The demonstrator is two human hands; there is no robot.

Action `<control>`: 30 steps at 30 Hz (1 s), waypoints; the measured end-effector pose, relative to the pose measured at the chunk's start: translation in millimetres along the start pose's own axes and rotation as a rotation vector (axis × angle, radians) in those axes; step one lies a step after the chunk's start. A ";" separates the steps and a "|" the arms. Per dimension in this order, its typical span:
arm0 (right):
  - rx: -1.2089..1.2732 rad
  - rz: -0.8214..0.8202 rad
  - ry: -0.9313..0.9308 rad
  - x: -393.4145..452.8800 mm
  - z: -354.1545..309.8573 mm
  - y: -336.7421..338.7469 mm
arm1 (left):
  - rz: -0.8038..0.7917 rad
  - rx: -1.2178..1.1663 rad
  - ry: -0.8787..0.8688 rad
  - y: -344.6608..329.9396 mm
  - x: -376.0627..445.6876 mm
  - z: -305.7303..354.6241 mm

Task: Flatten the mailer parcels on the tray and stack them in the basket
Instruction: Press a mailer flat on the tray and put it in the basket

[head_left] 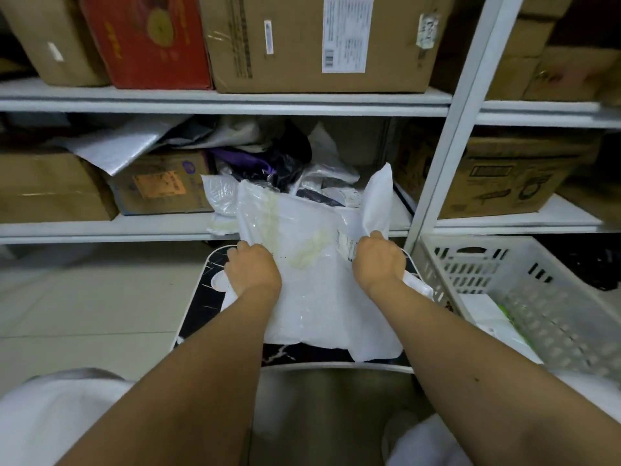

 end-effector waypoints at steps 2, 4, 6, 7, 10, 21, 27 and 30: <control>-0.015 0.021 -0.011 -1.5 9.1 14.8 | 0.011 -0.012 -0.022 12.8 -3.7 9.8; -0.035 0.052 -0.049 -0.8 23.5 32.3 | 0.026 -0.023 -0.054 25.6 -8.1 24.6; -0.047 0.081 -0.101 2.6 42.3 50.7 | 0.045 -0.035 -0.096 39.3 -12.5 44.7; -0.048 0.097 -0.128 5.2 52.7 59.5 | 0.052 -0.043 -0.122 45.5 -14.0 55.9; -0.033 0.127 -0.226 10.0 93.0 82.4 | 0.081 -0.028 -0.222 63.4 -19.9 99.8; -0.049 0.056 -0.609 -11.8 271.3 83.8 | 0.326 0.211 -0.800 93.5 -55.9 307.1; 0.018 -0.042 -0.857 -23.4 355.7 47.5 | 0.450 0.287 -1.064 70.2 -74.1 411.0; -0.011 -0.180 -0.909 -25.5 379.8 27.2 | 0.425 0.321 -1.121 48.0 -76.9 440.5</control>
Point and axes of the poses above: each hand's wrist, its own x-axis towards the middle knuckle, its own y-axis out of the back of the hand, z = x × y, the point moved 3 cm from there along x, towards the middle knuckle, and after that the axes turned 13 degrees about x, right-handed, at the moved point
